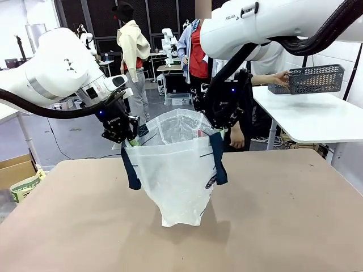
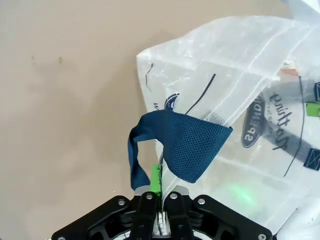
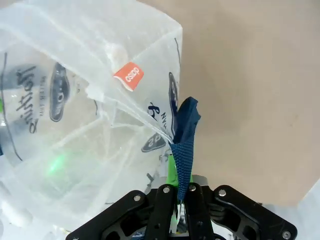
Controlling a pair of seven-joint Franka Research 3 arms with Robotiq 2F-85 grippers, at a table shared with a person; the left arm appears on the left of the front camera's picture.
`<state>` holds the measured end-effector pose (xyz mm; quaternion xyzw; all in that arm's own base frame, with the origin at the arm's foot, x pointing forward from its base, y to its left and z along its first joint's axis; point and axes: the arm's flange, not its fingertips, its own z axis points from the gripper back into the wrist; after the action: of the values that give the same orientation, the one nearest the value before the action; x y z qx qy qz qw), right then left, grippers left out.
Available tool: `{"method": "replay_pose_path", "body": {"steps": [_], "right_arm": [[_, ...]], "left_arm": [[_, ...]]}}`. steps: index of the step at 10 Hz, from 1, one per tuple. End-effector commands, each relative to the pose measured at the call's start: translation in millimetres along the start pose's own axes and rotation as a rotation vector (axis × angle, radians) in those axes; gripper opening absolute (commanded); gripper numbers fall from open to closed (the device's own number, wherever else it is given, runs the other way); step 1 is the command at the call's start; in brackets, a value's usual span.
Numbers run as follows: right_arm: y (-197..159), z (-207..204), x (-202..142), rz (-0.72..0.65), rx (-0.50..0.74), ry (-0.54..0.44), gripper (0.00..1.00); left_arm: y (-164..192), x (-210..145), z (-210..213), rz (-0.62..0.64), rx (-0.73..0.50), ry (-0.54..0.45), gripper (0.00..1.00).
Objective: Transfer purchased items from the store into the shopping bag.
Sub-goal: Open the Reusable shopping bag in the center of the table.
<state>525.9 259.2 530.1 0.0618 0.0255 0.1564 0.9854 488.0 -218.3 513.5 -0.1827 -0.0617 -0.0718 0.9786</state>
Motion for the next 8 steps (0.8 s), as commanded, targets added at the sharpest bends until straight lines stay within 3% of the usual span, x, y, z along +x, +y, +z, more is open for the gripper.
{"method": "replay_pose_path", "body": {"steps": [1, 5, 8], "right_arm": [[-12.9, 1.5, 0.2, 0.018, -0.029, 0.02, 0.0], [-7.8, 10.4, 13.7, 0.09, -0.139, 0.087, 0.0], [0.2, -3.7, 9.7, 0.136, -0.109, 0.025, 0.0]], "left_arm": [[8.4, -2.8, 9.8, -0.029, 0.064, 0.01, 0.0], [3.9, 5.3, 22.6, -0.082, 0.241, 0.065, 0.0], [-5.5, 13.1, 10.2, -0.141, 0.117, -0.003, 0.0]]}}
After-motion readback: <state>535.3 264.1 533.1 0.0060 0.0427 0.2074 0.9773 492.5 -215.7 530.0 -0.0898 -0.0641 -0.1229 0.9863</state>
